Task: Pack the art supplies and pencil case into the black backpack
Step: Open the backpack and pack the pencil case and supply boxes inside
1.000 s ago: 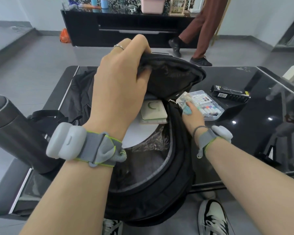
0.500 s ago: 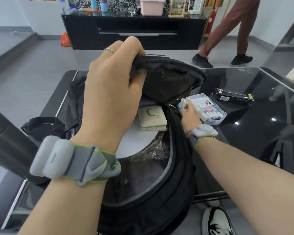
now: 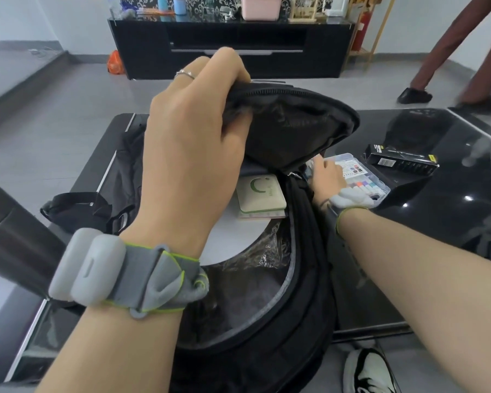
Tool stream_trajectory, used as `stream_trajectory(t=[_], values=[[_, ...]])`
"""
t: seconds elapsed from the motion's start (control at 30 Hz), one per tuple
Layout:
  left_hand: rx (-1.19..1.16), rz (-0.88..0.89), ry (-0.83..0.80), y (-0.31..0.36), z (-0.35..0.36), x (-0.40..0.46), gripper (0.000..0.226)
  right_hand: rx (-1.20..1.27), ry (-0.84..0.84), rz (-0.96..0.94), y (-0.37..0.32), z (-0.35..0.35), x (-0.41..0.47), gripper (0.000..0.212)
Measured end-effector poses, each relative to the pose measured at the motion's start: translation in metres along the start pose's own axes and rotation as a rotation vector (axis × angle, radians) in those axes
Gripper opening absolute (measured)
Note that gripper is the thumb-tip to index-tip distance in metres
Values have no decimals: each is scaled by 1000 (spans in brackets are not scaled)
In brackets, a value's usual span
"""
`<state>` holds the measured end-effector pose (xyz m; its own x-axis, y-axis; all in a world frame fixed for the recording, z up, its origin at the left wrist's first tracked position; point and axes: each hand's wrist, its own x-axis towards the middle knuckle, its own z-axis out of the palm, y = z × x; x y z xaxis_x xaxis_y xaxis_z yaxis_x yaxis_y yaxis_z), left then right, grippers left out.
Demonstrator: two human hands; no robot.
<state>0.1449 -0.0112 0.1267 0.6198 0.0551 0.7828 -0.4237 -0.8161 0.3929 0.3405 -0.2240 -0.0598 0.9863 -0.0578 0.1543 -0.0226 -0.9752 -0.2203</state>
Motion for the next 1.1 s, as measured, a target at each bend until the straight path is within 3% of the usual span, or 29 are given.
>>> stream_trajectory(t=[0.1,0.27,0.4,0.5,0.63,0.7,0.77,0.83,0.87,1.0,1.1], values=[[8,5,-1,0,2,2,13,-152,-112,0,-1,14,10,44],[4,16,4,1,2,2,14,-230,-59,-20,1,10,2,43],[-2,26,-10,1,-1,-1,15,-188,-81,76,8,5,-36,36],[2,51,-9,0,-8,-2,13,-146,-101,73,16,-6,-69,48],[3,64,-24,-2,-15,-2,14,152,-82,190,34,-27,-102,54],[4,69,-26,-4,-22,-1,13,435,-132,343,29,-54,-115,60],[9,76,-29,-7,-29,0,14,744,-186,355,17,-89,-126,49],[16,86,-31,-11,-38,0,14,854,-225,286,3,-130,-143,24],[21,90,-34,-13,-41,0,14,812,-252,223,-4,-151,-153,21],[37,94,-43,-14,-46,0,16,360,-296,-152,-32,-209,-212,51],[58,93,-54,-10,-46,1,17,193,-253,-476,-65,-196,-236,68]])
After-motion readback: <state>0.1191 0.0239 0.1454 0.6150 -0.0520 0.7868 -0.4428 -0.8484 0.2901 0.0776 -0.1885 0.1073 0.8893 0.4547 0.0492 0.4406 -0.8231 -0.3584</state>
